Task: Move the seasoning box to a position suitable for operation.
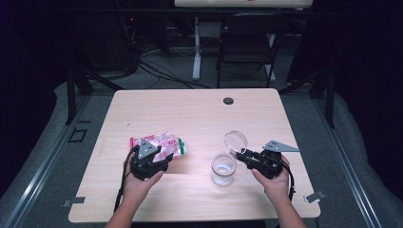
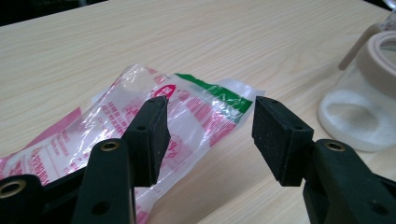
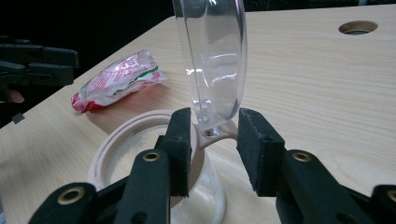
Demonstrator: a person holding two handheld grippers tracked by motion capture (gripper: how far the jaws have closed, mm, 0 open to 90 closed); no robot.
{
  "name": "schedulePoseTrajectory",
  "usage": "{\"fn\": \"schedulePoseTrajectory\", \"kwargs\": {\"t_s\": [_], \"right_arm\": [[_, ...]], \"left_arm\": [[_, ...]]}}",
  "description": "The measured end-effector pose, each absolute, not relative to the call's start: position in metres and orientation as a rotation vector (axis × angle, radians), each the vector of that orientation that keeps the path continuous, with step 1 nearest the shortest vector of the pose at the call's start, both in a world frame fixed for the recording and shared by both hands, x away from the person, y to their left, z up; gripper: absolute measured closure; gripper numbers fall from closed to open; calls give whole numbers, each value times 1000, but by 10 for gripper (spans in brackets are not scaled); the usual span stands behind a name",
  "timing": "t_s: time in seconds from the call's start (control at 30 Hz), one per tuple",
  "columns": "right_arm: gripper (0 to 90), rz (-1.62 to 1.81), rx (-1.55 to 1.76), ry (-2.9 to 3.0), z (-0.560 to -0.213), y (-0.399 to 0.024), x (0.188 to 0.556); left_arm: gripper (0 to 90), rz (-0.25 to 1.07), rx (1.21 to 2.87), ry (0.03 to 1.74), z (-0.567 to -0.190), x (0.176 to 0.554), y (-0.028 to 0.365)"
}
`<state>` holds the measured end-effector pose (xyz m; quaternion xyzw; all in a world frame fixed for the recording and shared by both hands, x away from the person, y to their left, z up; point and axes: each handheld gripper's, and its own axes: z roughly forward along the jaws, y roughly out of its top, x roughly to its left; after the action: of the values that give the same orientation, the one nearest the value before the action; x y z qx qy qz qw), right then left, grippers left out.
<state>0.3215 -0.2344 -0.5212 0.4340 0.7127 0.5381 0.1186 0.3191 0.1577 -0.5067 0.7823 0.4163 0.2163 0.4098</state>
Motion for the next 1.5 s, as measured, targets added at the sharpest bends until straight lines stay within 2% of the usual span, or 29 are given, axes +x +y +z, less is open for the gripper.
{"fn": "schedulePoseTrajectory", "kwargs": {"t_s": [0.43,0.7,1.07,1.5], "right_arm": [[635,1568,1261,2094,-523,-233,319],[629,1556,1254,2099,-523,-234,317],[614,1540,1246,2082,-521,-237,308],[603,1532,1253,2045,-520,-248,295]], "left_arm": [[429,597,2076,1016,-522,324,149],[437,582,2099,1032,-530,328,145],[392,610,2126,1024,-536,334,136],[383,639,2134,936,-538,337,117]]}}
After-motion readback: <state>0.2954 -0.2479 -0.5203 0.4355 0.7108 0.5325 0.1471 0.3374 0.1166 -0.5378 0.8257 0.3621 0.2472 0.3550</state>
